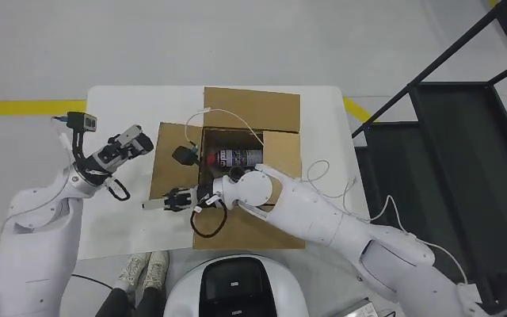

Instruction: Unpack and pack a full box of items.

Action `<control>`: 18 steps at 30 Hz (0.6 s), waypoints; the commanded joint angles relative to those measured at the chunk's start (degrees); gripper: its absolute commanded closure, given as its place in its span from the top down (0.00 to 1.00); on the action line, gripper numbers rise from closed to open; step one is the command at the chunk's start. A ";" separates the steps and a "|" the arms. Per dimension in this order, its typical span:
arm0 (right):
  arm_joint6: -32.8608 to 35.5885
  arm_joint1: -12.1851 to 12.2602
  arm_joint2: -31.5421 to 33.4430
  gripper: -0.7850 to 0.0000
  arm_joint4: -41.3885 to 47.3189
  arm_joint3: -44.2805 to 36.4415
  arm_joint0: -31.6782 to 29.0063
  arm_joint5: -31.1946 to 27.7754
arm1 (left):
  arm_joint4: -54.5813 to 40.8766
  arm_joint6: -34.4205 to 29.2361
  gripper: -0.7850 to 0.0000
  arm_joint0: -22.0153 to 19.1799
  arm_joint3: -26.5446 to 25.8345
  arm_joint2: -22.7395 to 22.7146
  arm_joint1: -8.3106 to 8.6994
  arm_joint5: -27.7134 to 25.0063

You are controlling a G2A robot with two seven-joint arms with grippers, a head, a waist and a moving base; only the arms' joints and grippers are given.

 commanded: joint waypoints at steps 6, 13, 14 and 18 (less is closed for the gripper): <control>2.87 5.42 11.40 1.00 -3.37 -9.65 -8.34 -1.48 | 9.89 7.53 1.00 -2.25 7.07 3.52 -0.30 1.47; 7.01 11.93 29.21 1.00 -7.28 -25.22 -24.95 -1.24 | 13.97 9.67 1.00 -3.18 9.40 5.92 -0.47 0.88; 7.91 12.42 30.78 1.00 -7.46 -26.43 -26.58 -1.16 | 13.62 11.08 1.00 -3.36 9.45 5.75 -0.53 0.58; 10.05 13.10 32.82 1.00 -6.15 -28.20 -29.52 -1.01 | 9.05 15.55 1.00 -3.39 7.61 3.72 -0.68 -1.74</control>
